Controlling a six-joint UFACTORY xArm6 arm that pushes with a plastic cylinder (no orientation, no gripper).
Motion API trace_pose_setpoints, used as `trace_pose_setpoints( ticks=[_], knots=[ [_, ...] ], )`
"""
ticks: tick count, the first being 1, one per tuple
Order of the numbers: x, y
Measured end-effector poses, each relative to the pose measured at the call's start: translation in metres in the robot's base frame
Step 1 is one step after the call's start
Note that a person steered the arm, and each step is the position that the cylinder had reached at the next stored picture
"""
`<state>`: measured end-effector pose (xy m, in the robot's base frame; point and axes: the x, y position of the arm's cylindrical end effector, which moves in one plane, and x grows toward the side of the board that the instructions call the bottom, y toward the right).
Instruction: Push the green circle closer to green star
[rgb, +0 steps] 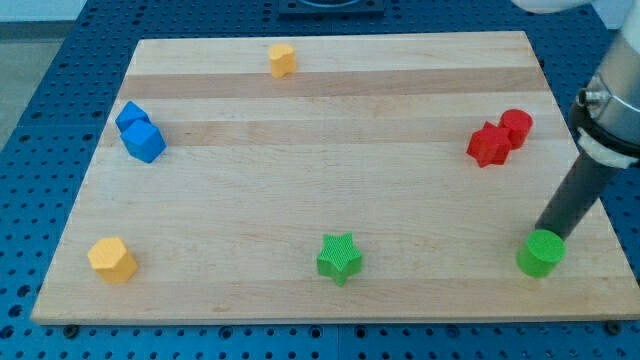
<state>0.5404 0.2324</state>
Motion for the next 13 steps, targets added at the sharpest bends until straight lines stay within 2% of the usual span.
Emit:
trace_pose_setpoints(
  ticks=[1, 2, 3, 6, 13],
  knots=[
    [-0.007, 0.019],
    [0.028, 0.045],
    [0.051, 0.043],
    [0.024, -0.026],
    [0.021, -0.176]
  ],
)
